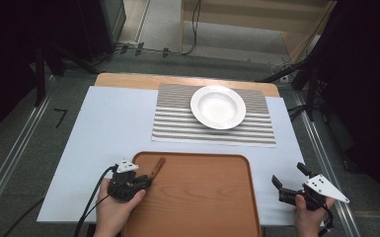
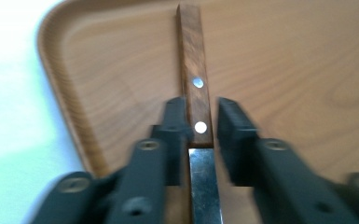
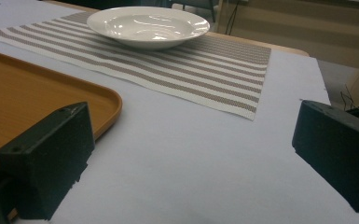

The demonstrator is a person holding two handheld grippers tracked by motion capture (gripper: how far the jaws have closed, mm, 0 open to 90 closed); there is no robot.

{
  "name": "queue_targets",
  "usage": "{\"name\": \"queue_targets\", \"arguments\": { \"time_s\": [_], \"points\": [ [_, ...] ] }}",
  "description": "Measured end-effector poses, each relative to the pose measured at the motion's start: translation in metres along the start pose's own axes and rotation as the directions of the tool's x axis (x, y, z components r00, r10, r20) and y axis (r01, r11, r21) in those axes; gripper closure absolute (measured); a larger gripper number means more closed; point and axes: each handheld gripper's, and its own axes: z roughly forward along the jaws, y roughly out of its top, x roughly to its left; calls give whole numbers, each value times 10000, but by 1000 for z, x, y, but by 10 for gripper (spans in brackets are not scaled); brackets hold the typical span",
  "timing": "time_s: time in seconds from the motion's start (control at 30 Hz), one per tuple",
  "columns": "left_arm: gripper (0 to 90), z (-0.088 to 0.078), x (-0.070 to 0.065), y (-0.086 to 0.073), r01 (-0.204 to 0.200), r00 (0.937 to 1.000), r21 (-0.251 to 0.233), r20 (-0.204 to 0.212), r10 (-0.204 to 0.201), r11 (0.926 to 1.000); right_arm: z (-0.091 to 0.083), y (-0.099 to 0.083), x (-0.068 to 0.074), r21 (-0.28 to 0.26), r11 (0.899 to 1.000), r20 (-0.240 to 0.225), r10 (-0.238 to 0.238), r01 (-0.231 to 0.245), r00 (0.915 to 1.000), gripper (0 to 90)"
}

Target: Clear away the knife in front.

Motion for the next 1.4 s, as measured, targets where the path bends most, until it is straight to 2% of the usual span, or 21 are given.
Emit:
{"name": "queue_targets", "arguments": {
  "time_s": [0.07, 0.13, 0.2, 0.27, 0.3, 0.37, 0.5, 0.6, 0.7, 0.93, 1.1, 1.23, 1.4],
  "points": [
    [615, -2, 2, 4, 96, 9998, -291, 184, -90, 9995, 0, 0, 0, -5, 10000, -6, 1, -1, 10000, 0],
    [617, -6, 2, 8, -113, 9998, -503, 177, 122, 9987, 0, 0, 0, -7, 10000, -6, 11, -11, 10000, 0],
    [769, -7, -1, 13, -489, 9969, -601, 582, 524, 9970, 0, 0, 0, -8, 10000, 0, 12, -12, 10000, 0],
    [894, -4, -5, 17, -917, 9926, -540, 745, 956, 9943, 0, 0, 0, -2, 10000, 15, 14, -14, 10000, 0],
    [895, 0, -7, 19, -1131, 9895, -407, 855, 1162, 9928, 0, 0, 0, -4, 10000, 14, 20, -20, 10000, 0],
    [896, 6, -11, 21, -1311, 9875, -270, 842, 1330, 9910, 0, 0, 0, -3, 10000, 1, 18, -18, 10000, 0],
    [898, 17, -15, 22, -1611, 9863, 219, 387, 1602, 9867, 0, 0, 0, -9, 10000, 17, 23, -23, 10000, 0],
    [898, 20, -11, 20, -1474, 9889, 487, 257, 1463, 9879, 0, 0, 0, -19, 10000, 17, 19, -19, 10000, 0],
    [899, 17, -4, 19, -1299, 9914, 475, 230, 1290, 9904, 0, 0, -1, -17, 10000, 11, 17, -17, 10000, 0],
    [899, 9, 10, 13, -1175, 9929, 424, 256, 1165, 9922, 0, 0, 0, 13, 10000, 18, 13, -13, 10000, 0],
    [899, 3, 17, 10, -941, 9955, 391, 121, 937, 9948, 0, 0, 0, 29, 10000, 21, 12, -12, 10000, 0],
    [899, 0, 21, 8, -807, 9967, 373, 48, 806, 9960, 0, 0, 0, 22, 10000, 15, 28, -28, 10000, 0],
    [896, 0, 21, 8, -914, 9958, 257, 47, 914, 9955, 0, 0, 0, 34, 10000, 18, 11, -11, 10000, 0]
  ]
}}
